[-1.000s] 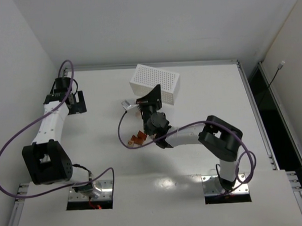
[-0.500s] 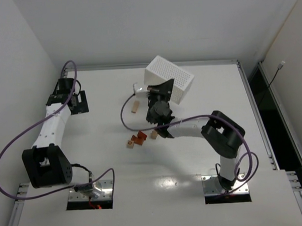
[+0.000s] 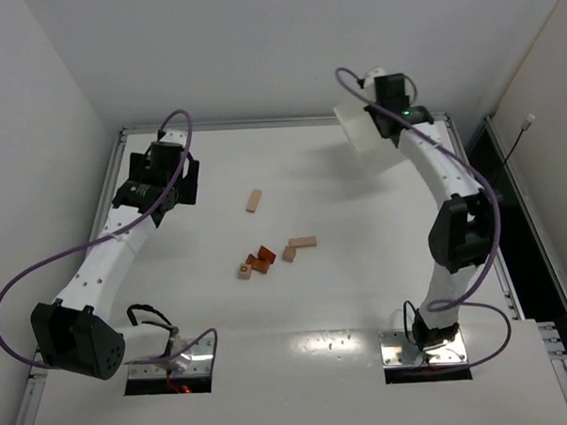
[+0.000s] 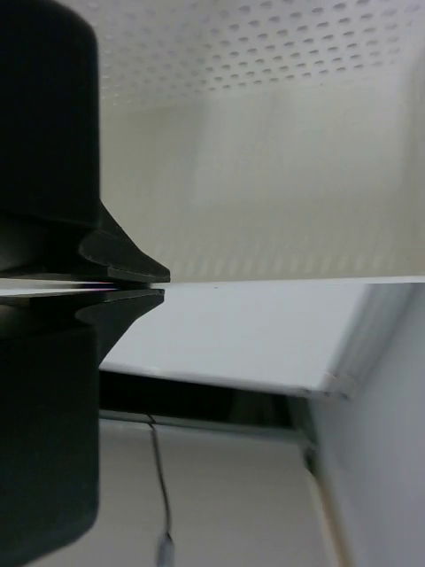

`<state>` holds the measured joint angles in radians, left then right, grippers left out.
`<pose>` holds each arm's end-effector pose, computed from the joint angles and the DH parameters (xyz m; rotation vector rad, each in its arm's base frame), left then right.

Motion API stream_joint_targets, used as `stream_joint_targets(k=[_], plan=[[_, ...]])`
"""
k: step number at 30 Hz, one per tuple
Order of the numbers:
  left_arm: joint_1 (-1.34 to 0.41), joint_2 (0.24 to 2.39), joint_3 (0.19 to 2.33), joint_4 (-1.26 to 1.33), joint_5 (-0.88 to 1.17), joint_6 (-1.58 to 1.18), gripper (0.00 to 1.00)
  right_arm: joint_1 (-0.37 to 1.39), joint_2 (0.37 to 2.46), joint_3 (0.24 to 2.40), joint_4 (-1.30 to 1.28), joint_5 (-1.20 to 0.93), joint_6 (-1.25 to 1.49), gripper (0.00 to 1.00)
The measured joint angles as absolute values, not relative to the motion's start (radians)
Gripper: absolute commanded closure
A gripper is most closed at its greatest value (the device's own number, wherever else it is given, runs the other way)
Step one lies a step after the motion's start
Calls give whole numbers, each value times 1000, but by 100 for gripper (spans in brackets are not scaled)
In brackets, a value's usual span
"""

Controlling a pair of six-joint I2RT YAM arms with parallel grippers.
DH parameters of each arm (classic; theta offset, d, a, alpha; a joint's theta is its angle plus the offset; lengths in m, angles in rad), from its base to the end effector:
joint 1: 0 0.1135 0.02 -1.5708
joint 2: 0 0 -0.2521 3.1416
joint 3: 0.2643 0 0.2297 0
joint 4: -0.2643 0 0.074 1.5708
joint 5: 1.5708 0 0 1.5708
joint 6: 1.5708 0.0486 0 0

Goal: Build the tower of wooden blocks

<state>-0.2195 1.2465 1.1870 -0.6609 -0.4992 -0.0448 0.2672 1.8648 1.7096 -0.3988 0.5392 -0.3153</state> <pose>0.2513 -0.0322 0.3222 -0.0612 2.2204 0.4259 0.4115 0.0868 0.3189 -0.2890 2.0736 -0.5994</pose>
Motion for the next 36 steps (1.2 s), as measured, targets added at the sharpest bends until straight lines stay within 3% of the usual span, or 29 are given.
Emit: stream_joint_targets(k=[6,13,35,36], plan=[[-229,1281,1219,-653,-501,-39,1,-82,1968,1774,-775,104,-152,100],[-229,1344,1219,-655,-439,-29,1,-257,2093,1813,-898,-133,-146,100],[-235,1493,1301,-657,-408,-8,1,-324,2350,2076,-672,-161,-139,100],[-235,1495,1301,-657,-409,-8,1,-328,2358,2088,-670,-158,-139,93]])
